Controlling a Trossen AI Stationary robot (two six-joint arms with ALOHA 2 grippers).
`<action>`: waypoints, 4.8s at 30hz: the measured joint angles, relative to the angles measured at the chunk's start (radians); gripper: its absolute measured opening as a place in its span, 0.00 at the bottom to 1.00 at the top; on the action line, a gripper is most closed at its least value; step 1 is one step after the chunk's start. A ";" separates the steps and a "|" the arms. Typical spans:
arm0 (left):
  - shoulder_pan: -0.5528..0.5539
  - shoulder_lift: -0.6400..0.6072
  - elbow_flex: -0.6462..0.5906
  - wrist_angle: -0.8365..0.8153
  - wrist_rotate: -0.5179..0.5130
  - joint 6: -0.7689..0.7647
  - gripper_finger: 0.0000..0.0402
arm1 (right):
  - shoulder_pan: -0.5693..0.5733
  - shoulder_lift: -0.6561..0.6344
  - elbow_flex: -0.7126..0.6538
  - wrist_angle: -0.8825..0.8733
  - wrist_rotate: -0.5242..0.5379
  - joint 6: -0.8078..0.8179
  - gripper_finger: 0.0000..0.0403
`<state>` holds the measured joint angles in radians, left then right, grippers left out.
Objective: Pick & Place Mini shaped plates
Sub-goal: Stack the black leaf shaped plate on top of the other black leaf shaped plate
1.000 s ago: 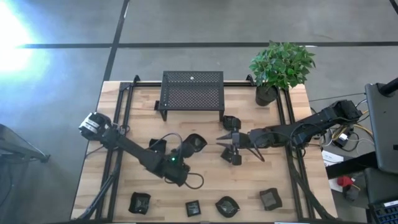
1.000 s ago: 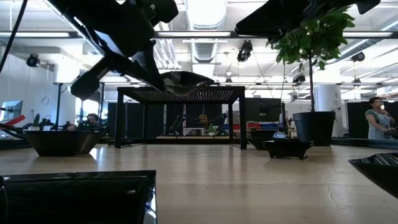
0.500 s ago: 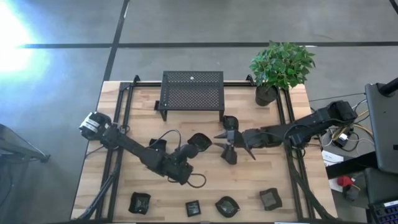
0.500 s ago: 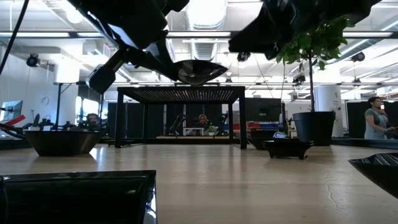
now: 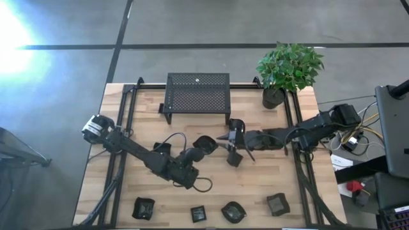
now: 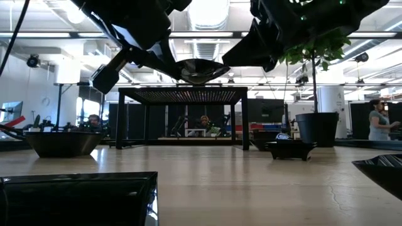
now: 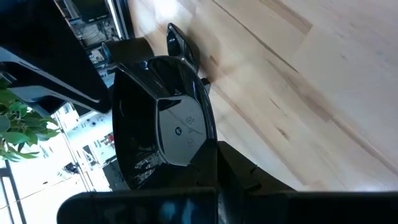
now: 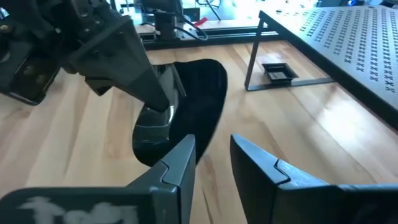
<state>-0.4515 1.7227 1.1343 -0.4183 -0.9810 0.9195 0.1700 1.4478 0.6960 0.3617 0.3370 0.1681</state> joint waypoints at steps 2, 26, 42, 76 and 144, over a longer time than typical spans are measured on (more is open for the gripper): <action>0.000 0.000 0.000 0.000 -0.001 0.000 0.00 | -0.008 0.005 0.000 0.001 -0.003 0.008 0.24; -0.001 0.000 -0.001 0.026 -0.010 -0.003 0.00 | -0.023 0.071 0.000 0.084 -0.049 -0.018 0.02; 0.000 0.000 -0.001 0.023 -0.051 -0.032 0.05 | -0.023 0.070 0.000 0.087 -0.048 -0.040 0.02; -0.041 -0.008 -0.002 0.020 -0.098 -0.351 0.19 | -0.012 -0.204 0.000 -0.374 0.117 0.254 0.02; 0.077 -0.158 -0.011 0.025 -0.267 -0.972 0.19 | -0.081 -0.139 -0.005 -1.041 0.347 1.531 0.02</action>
<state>-0.3744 1.5646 1.1236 -0.3931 -1.2476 -0.0528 0.0895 1.3083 0.6914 -0.6796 0.6837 1.6994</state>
